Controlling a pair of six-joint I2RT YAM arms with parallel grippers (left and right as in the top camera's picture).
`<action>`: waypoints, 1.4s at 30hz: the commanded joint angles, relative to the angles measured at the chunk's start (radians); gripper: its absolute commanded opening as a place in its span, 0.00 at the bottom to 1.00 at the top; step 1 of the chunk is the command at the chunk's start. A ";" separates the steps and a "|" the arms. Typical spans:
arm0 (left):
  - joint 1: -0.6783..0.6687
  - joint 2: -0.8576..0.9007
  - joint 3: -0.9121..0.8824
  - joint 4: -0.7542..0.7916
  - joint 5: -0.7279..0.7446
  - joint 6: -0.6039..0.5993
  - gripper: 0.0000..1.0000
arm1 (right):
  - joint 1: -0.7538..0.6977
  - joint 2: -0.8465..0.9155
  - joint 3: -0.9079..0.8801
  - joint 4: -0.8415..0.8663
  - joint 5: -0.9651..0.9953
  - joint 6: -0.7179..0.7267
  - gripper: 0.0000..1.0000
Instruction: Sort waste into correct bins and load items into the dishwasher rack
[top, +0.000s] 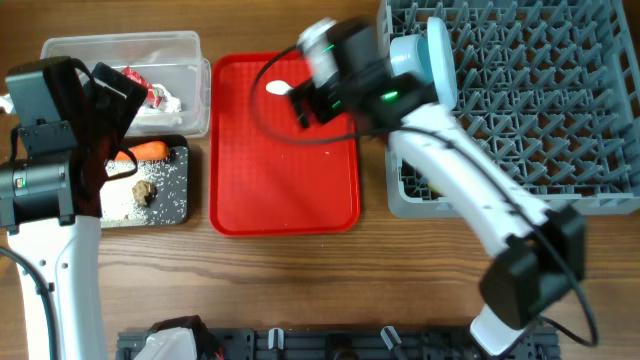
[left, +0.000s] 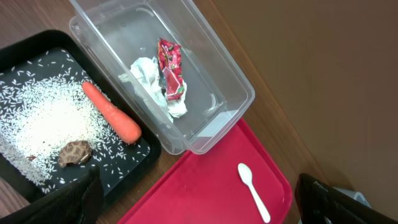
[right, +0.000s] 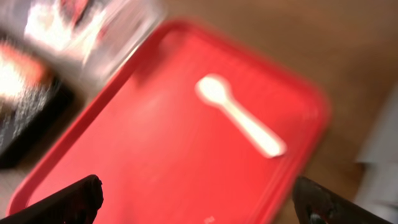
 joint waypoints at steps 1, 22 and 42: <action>0.006 0.004 0.001 -0.001 -0.017 -0.012 1.00 | 0.051 0.073 0.011 -0.073 -0.017 -0.029 1.00; 0.006 0.004 0.001 -0.001 -0.017 -0.012 1.00 | -0.047 0.174 0.344 -0.108 -0.087 -0.248 1.00; 0.006 0.004 0.001 -0.001 -0.017 -0.012 1.00 | -0.036 0.679 0.343 0.163 -0.079 -0.451 0.62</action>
